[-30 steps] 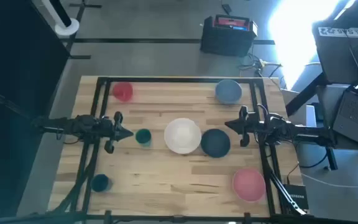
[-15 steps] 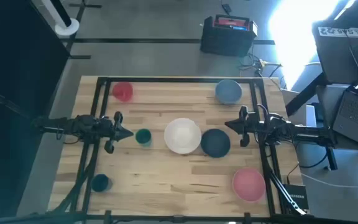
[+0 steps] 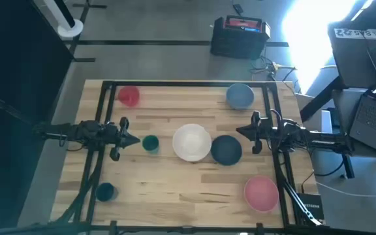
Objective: Nest bowls inside each other
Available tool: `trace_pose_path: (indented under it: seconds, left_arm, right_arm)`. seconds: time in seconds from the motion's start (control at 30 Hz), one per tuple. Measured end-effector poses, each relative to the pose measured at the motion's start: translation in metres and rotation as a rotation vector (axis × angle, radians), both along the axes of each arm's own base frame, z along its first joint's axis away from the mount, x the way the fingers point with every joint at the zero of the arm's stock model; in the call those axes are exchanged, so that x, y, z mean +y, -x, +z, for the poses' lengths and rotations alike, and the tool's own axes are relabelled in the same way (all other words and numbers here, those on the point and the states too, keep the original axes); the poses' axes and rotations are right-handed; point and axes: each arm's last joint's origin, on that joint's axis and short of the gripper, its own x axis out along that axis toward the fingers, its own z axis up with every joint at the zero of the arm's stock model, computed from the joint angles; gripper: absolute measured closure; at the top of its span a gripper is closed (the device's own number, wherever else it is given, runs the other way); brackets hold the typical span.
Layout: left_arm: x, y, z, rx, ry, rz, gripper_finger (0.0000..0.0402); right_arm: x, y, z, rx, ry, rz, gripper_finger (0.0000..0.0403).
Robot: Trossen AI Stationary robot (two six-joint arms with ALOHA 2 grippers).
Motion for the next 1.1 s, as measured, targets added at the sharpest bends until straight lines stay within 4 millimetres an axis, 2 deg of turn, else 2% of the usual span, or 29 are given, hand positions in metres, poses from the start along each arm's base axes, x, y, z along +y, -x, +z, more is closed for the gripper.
trace_pose_path:
  seconds: [0.3, 0.47, 0.57, 0.7, 0.87, 0.97, 1.1]
  left_arm:
    - [0.000, 0.000, 0.000, 0.000, 0.000, 0.000, 0.0402]
    - [0.000, 0.000, 0.000, -0.001, 0.000, 0.000, 0.0402]
    - [0.000, 0.000, 0.000, 0.000, 0.000, 0.000, 0.0402]
    - [0.000, 0.000, 0.000, 0.000, 0.000, 0.000, 0.0402]
    - [0.000, 0.000, 0.000, 0.000, 0.000, 0.000, 0.0402]
    - [0.000, 0.000, 0.000, 0.000, 0.000, 0.000, 0.0402]
    - [0.000, 0.000, 0.000, -0.001, 0.000, 0.000, 0.0402]
  right_arm:
    - [-0.001, 0.000, 0.001, -0.011, 0.022, -0.043, 0.0400]
    - [-0.001, -0.001, 0.004, -0.019, -0.058, -0.020, 0.0400]
    - [-0.002, -0.010, 0.036, 0.163, -0.055, -0.036, 0.0373]
    - [-0.004, -0.034, 0.074, 0.408, -0.047, -0.053, 0.0336]
    - [-0.008, -0.082, 0.109, 0.714, -0.033, -0.065, 0.0290]
    - [-0.012, -0.120, 0.105, 0.999, -0.033, -0.073, 0.0249]
    - [-0.015, -0.156, 0.089, 1.238, -0.046, -0.065, 0.0210]
